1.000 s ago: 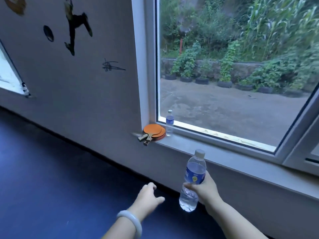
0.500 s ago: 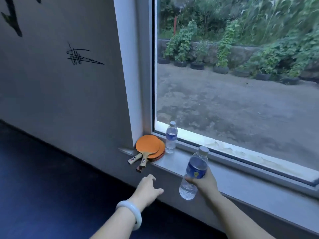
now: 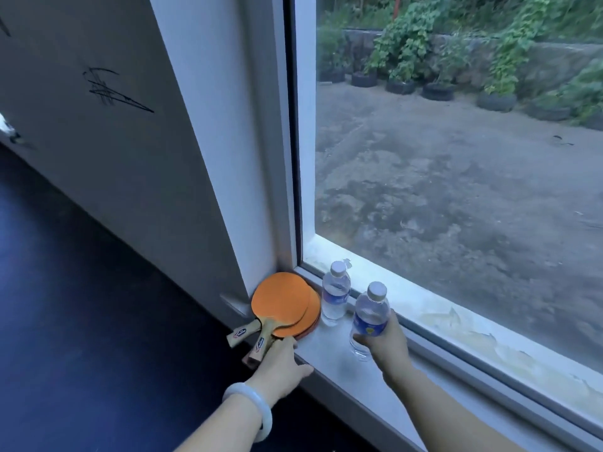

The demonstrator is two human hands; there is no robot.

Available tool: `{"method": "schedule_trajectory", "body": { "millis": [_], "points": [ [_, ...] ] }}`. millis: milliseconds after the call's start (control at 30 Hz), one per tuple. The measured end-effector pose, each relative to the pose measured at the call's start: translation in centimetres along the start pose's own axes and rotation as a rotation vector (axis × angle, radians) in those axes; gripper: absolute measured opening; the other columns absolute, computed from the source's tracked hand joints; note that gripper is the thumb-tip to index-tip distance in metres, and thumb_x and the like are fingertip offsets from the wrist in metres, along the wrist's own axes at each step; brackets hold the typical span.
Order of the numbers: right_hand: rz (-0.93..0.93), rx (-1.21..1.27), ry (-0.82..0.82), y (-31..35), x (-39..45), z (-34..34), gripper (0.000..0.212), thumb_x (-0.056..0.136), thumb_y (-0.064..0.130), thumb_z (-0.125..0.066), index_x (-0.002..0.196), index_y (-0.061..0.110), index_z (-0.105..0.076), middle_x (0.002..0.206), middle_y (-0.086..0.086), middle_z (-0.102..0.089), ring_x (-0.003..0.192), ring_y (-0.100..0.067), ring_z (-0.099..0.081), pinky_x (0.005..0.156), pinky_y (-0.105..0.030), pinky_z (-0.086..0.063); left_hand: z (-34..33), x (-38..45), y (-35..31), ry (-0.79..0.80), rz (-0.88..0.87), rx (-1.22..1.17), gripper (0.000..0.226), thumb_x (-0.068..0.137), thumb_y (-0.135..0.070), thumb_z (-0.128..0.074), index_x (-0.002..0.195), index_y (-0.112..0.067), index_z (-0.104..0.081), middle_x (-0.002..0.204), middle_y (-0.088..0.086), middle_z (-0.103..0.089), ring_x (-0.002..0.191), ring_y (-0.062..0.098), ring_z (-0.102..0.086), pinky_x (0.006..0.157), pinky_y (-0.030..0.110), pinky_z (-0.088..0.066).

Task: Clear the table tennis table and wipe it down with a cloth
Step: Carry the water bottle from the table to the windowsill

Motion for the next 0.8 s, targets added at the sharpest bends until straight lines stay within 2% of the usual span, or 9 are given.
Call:
{"method": "schedule_trajectory", "body": {
  "millis": [67, 200, 333, 433, 500, 567, 633, 700, 800],
  "points": [
    [-0.012, -0.001, 0.020, -0.4, 1.8, -0.1, 0.065, 0.068, -0.003, -0.077, 0.119, 0.028, -0.050, 0.104, 0.005, -0.066, 0.095, -0.018, -0.062, 0.068, -0.029, -0.047, -0.7, 1.2, -0.5, 0.009, 0.036, -0.012, 0.059, 0.086, -0.036, -0.065, 0.137, -0.019, -0.040, 0.114, -0.008, -0.043, 0.078, -0.001, -0.047, 0.050, 0.011, -0.037],
    [-0.021, -0.044, 0.066, -1.9, 4.1, -0.6, 0.064, 0.071, 0.000, -0.075, 0.119, 0.032, -0.050, 0.103, 0.010, -0.066, 0.092, -0.009, -0.061, 0.063, -0.023, -0.046, -1.5, 2.9, -1.3, 0.006, 0.075, -0.019, 0.060, 0.084, -0.037, -0.064, 0.137, -0.022, -0.039, 0.114, -0.009, -0.041, 0.080, 0.000, -0.050, 0.055, 0.015, -0.042],
    [-0.023, -0.090, 0.100, -3.7, 4.7, -0.6, 0.064, 0.069, 0.001, -0.077, 0.108, 0.044, -0.049, 0.104, 0.018, -0.064, 0.094, -0.004, -0.061, 0.067, -0.022, -0.046, -2.0, 3.9, -1.6, 0.006, 0.089, -0.010, 0.059, 0.085, -0.038, -0.064, 0.136, -0.024, -0.039, 0.124, -0.005, -0.043, 0.090, 0.006, -0.051, 0.058, 0.016, -0.039],
    [-0.057, -0.163, 0.106, -4.9, 5.0, -0.2, 0.052, 0.069, 0.006, -0.080, 0.099, 0.038, -0.050, 0.105, 0.009, -0.062, 0.089, -0.006, -0.059, 0.064, -0.020, -0.042, -2.2, 4.4, -1.6, 0.016, 0.098, -0.004, 0.058, 0.086, -0.038, -0.065, 0.135, -0.021, -0.039, 0.128, -0.003, -0.043, 0.100, 0.012, -0.051, 0.072, 0.021, -0.042],
    [-0.077, -0.249, 0.112, -5.6, 5.1, -0.2, 0.049, 0.069, 0.012, -0.083, 0.101, 0.028, -0.051, 0.105, 0.001, -0.057, 0.082, -0.007, -0.055, 0.057, -0.019, -0.038, -2.3, 4.6, -1.6, 0.027, 0.107, 0.004, 0.058, 0.086, -0.037, -0.065, 0.135, -0.020, -0.040, 0.129, -0.002, -0.042, 0.107, 0.014, -0.049, 0.081, 0.023, -0.040],
    [-0.082, -0.294, 0.115, -5.9, 5.4, -0.4, 0.050, 0.069, 0.016, -0.085, 0.102, 0.025, -0.049, 0.105, -0.004, -0.054, 0.077, -0.008, -0.053, 0.055, -0.020, -0.037, -2.4, 4.8, -1.8, 0.032, 0.114, 0.001, 0.058, 0.087, -0.036, -0.065, 0.136, -0.020, -0.039, 0.129, -0.001, -0.041, 0.110, 0.015, -0.049, 0.084, 0.023, -0.040],
    [-0.073, -0.311, 0.111, -5.9, 6.0, -0.7, 0.050, 0.070, 0.017, -0.085, 0.105, 0.024, -0.049, 0.108, -0.005, -0.051, 0.082, -0.016, -0.051, 0.061, -0.025, -0.038, -2.4, 4.9, -2.0, 0.031, 0.115, 0.002, 0.058, 0.087, -0.036, -0.065, 0.137, -0.020, -0.039, 0.130, 0.000, -0.042, 0.112, 0.015, -0.049, 0.085, 0.024, -0.040],
    [-0.073, -0.301, 0.087, -5.8, 6.7, -0.9, 0.049, 0.075, 0.015, -0.082, 0.113, 0.020, -0.052, 0.113, -0.006, -0.049, 0.090, -0.020, -0.051, 0.074, -0.028, -0.040, -2.4, 4.9, -2.1, 0.025, 0.118, 0.004, 0.058, 0.087, -0.036, -0.066, 0.137, -0.020, -0.039, 0.132, 0.000, -0.042, 0.113, 0.016, -0.049, 0.087, 0.024, -0.041],
    [-0.072, -0.247, 0.057, -5.4, 7.6, -1.0, 0.051, 0.079, 0.008, -0.078, 0.124, 0.015, -0.054, 0.119, -0.011, -0.052, 0.092, -0.023, -0.058, 0.081, -0.032, -0.044, -2.3, 4.9, -2.0, 0.010, 0.120, 0.009, 0.058, 0.087, -0.037, -0.066, 0.136, -0.021, -0.040, 0.133, -0.002, -0.042, 0.114, 0.015, -0.049, 0.088, 0.025, -0.042]
  ]
}}
Point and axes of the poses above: each hand's wrist, its own x-axis towards the middle knuckle, its own z-axis out of the back of the hand, y = z × x, the point moved 1 cm from there along x, towards the middle knuckle
